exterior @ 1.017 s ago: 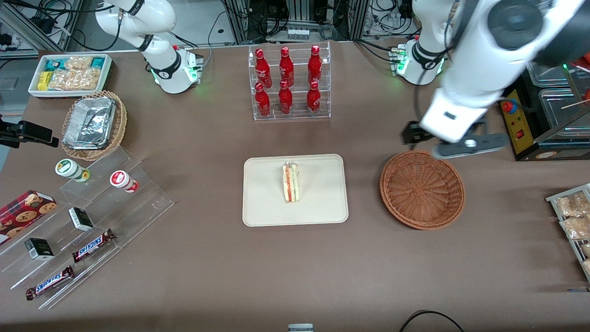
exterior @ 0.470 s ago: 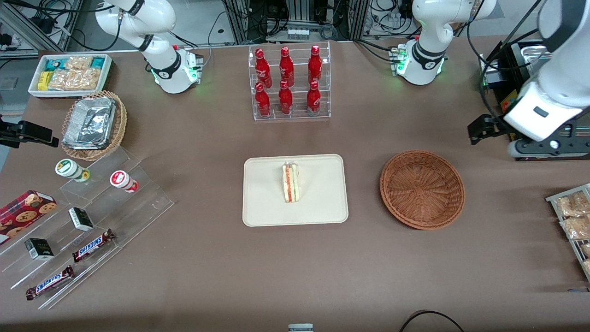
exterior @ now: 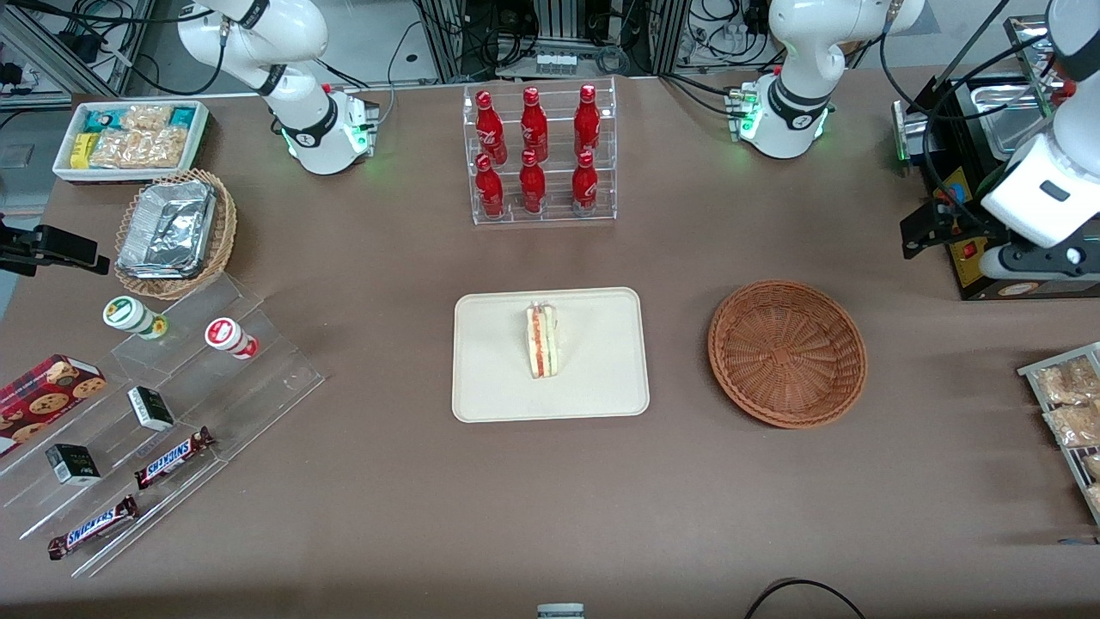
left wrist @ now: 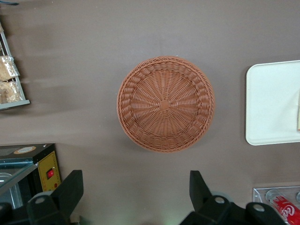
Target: Place sandwich from basket to tray
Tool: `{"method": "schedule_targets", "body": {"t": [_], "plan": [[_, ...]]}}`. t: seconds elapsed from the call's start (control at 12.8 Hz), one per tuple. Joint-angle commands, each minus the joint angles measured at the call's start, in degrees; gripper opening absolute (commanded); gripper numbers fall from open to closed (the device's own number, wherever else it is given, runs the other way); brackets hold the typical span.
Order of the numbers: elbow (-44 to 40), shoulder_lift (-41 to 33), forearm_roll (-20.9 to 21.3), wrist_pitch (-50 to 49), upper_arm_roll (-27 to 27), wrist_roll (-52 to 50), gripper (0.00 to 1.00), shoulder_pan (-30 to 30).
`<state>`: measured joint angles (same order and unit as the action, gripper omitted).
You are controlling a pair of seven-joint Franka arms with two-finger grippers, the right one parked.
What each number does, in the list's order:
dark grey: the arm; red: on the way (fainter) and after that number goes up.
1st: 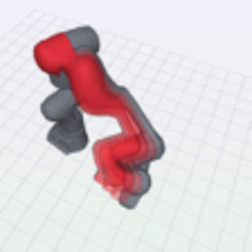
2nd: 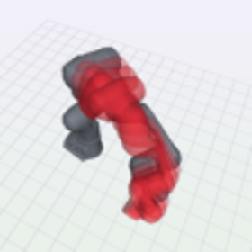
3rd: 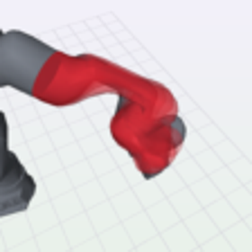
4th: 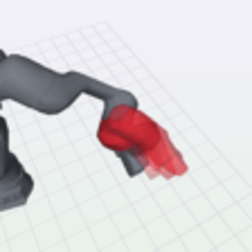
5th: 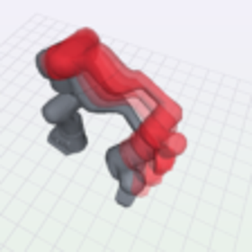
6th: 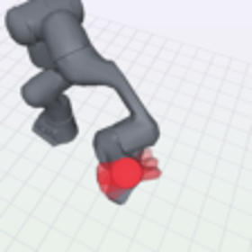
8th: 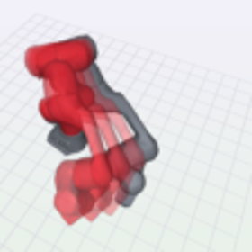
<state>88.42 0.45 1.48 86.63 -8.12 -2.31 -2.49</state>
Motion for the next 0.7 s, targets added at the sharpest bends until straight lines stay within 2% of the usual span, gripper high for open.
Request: {"method": "schedule_targets", "body": {"t": [0.0,0.63], "plan": [[2.1,-2.9,-1.2,-0.3,5.6,1.4,1.00,4.2],[-0.1,-1.7,-0.4,-0.7,5.9,1.5,1.00,3.2]]}}
